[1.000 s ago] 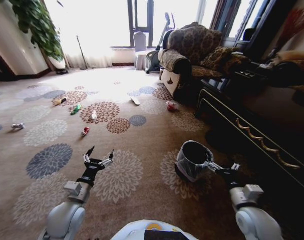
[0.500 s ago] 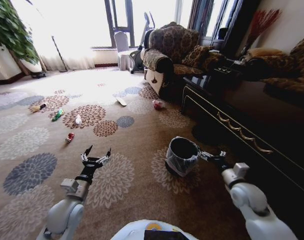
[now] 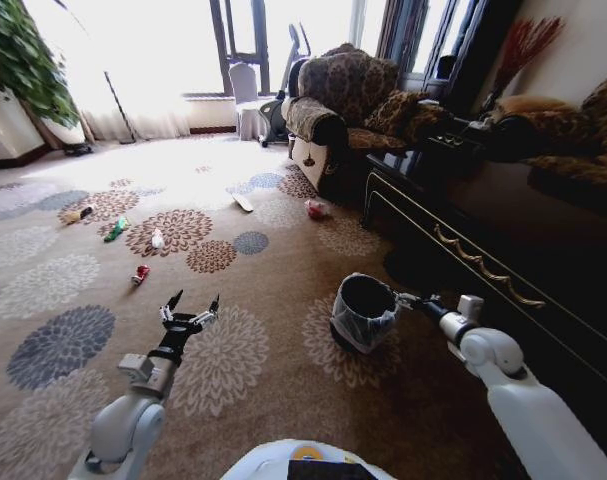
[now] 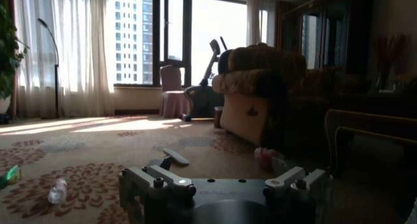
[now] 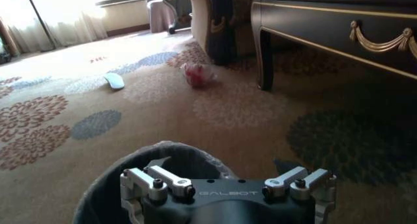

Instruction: Pick up the trash from the ground and place it into the trash bin.

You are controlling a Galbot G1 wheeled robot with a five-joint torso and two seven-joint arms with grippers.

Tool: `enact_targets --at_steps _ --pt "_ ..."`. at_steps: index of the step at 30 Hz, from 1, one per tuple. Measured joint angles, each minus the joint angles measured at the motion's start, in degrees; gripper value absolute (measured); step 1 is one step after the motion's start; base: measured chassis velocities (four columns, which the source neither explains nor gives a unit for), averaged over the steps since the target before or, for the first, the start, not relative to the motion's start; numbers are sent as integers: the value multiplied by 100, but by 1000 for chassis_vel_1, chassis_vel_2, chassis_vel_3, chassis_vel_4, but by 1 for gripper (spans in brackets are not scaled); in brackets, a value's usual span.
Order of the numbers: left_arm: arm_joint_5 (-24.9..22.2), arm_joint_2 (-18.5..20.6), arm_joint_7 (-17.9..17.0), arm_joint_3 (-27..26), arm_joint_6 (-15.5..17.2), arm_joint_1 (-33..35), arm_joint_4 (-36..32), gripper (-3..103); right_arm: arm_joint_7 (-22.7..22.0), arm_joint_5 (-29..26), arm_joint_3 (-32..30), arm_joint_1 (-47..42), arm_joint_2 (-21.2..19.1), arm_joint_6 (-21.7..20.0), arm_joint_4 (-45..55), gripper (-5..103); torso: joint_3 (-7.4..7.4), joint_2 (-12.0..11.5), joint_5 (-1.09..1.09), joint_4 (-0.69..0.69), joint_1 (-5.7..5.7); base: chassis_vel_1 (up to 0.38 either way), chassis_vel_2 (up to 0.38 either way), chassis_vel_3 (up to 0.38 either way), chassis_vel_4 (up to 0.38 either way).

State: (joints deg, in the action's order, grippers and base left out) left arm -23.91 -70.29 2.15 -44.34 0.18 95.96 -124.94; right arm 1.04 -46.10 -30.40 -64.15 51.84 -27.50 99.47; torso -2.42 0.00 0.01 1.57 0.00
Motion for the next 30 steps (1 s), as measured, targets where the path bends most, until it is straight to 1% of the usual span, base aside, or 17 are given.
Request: enact_targets --at_steps 1,2,3,8,9,10,13,15,17,19,21,28,29,30 --pt "-2 -5 0 1 -2 -23 33 100 0 147 41 56 -27 81 -109 100 0 0 0 -2 0 0 0 0 0" --pt "-9 -4 0 1 -2 -37 54 100 -1 225 60 86 -50 63 -154 100 0 0 0 -3 0 0 0 0 0" --pt "-13 5 0 1 -3 -54 88 100 0 262 111 153 -80 -46 -202 100 0 0 -2 -4 0 0 0 0 0" --pt "-14 25 1 2 -3 -88 173 100 0 254 374 419 -123 -146 -456 100 0 0 0 -1 0 0 0 0 0" --pt "-14 28 2 1 -3 -99 209 100 0 219 522 550 -140 -174 -598 100 0 0 -1 1 0 0 0 0 0" --pt "-17 32 3 1 -6 -108 234 100 0 156 642 653 -149 -198 -695 100 0 0 -1 0 0 0 0 0 0" --pt "-22 35 5 1 -11 -113 253 100 0 97 735 732 -153 -244 -758 100 0 0 0 0 0 0 0 0 0" --pt "-81 43 8 -30 -58 -135 349 100 0 -68 1021 1034 -142 -445 -1118 100 0 0 -2 -1 0 0 0 0 0" --pt "-95 41 9 -36 -76 -141 373 100 0 -162 1059 1100 -124 -474 -1203 100 0 0 -1 -2 0 0 0 0 0" --pt "-139 36 15 -38 -92 -138 397 100 0 -472 1082 1210 -81 -641 -1278 100 0 0 -1 -1 0 0 0 0 0" --pt "-163 34 16 -38 -94 -137 411 100 0 -546 1100 1238 -69 -716 -1296 100 1 0 -2 0 0 0 0 0 0" --pt "-225 53 20 -35 -98 -160 446 100 0 -491 1260 1326 -32 -788 -1450 100 1 0 -1 -1 0 0 0 0 0" --pt "-240 58 20 -35 -98 -165 446 100 0 -472 1276 1332 -30 -791 -1473 103 1 0 -1 -1 0 0 0 0 0" --pt "-246 58 21 -33 -98 -168 446 100 0 -462 1286 1340 -29 -807 -1487 100 1 0 -1 -1 0 0 0 0 0"
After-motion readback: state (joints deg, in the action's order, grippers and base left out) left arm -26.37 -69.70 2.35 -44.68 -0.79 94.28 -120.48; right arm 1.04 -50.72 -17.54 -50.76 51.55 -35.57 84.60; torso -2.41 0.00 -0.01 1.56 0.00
